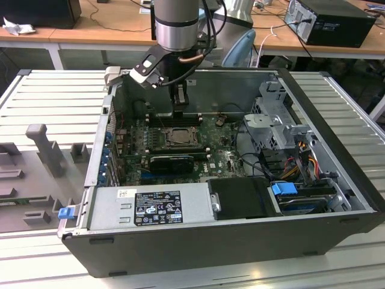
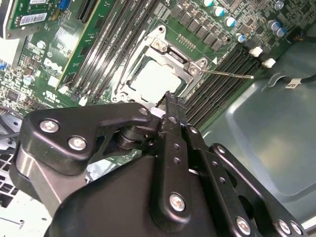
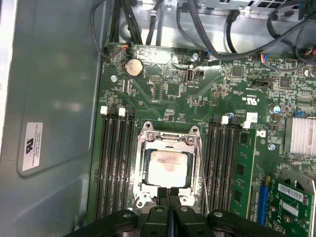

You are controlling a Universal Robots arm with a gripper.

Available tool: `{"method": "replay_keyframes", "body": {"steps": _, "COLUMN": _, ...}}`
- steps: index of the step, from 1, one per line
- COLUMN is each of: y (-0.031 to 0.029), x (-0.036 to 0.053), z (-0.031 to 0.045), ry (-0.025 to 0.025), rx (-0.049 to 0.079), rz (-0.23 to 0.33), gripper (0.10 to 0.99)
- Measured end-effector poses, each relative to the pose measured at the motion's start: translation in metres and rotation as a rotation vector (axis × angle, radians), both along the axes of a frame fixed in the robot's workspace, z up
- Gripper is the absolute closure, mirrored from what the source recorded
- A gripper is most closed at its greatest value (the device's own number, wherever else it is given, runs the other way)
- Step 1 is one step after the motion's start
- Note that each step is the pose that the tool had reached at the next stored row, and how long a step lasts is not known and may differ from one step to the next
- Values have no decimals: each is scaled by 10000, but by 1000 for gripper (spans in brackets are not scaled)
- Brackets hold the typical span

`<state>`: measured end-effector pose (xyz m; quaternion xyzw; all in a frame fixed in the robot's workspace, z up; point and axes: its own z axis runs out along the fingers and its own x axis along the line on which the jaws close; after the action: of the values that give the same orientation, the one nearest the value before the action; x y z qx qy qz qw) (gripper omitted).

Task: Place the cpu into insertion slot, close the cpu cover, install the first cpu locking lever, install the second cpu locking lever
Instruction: 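Install the first cpu locking lever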

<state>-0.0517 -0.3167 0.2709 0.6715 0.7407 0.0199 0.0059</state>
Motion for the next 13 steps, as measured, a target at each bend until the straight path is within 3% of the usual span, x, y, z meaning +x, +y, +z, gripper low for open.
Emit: {"method": "replay_keyframes", "body": {"steps": 13, "y": 0, "x": 0, "z": 0, "ry": 0, "rx": 0, "rz": 597, "gripper": 980}}
